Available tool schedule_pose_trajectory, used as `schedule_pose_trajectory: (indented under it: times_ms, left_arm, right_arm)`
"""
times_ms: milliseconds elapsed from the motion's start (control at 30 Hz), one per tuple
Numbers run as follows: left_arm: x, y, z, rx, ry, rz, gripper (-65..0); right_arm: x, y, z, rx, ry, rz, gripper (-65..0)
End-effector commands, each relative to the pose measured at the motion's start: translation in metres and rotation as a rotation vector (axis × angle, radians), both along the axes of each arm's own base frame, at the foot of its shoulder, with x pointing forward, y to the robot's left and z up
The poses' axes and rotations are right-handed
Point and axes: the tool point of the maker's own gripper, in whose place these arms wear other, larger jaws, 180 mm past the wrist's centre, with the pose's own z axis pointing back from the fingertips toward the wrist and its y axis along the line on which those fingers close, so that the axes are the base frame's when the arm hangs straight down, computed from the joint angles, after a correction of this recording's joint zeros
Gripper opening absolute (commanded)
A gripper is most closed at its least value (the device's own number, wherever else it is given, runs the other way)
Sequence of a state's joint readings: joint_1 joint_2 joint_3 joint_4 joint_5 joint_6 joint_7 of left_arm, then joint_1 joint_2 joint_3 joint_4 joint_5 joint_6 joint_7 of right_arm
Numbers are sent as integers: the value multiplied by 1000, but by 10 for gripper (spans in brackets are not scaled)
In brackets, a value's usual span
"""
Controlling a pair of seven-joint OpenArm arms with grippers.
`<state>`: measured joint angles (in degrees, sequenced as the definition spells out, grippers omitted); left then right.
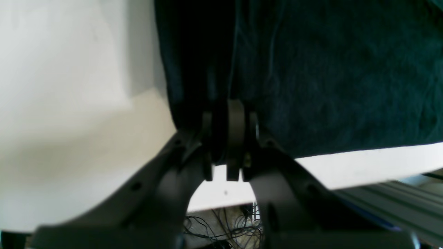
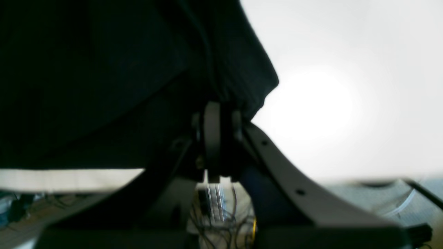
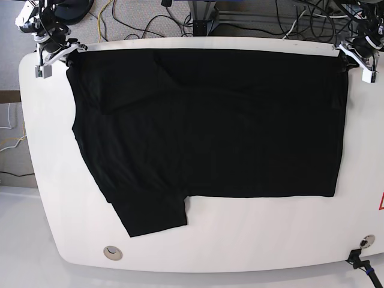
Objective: Fold the T-shirt properly
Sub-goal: 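Pull the shirt edge toward the robot with both grippers, then hold the shirt edge taut and release it with both grippers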
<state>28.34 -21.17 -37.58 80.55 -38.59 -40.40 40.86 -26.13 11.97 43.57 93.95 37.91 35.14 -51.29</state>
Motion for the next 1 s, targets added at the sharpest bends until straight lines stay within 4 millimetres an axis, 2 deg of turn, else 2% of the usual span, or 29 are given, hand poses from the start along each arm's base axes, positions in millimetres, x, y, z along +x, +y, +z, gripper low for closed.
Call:
schedule_pose_trajectory:
  times_ms: [0,133,467,533,633,667,733,767,900,967]
  left_arm:
    - [-35,6,-16,46,142,-23,-602]
    - [-47,6,-19,45,171,-24,-602]
    - [-59,6,-21,44,198,-24,-596]
    - [-60,6,-22,44,202,-26,-532]
    - [-60,8,-21,51,205,-30,-340]
    - [-57,12,-18,65,204,-39,-291]
    - [-52,21,-13,89,203,-55,-237]
    - [-49,23,-11,97,200,-62,-226]
    - [-17,41,8,147,139,-77,-216]
    - [-8,46,13,168,161,-94,-216]
  right_arm:
    - [0,-6,15,-35,-32,20,-650]
    - [-15,-1,9,-27,-2,16,-650]
    - [-15,1,8,-24,-1,13,-650]
    - [-13,0,11,-30,-10,13,-646]
    - [-6,2,21,-51,-36,32,-400]
    - [-4,2,24,-60,-44,38,-317]
    - [0,2,29,-71,-58,47,-189]
    - [6,2,34,-79,-75,53,-160]
    - [29,2,55,-117,-148,82,-156]
    - [36,-2,61,-136,-151,97,-156]
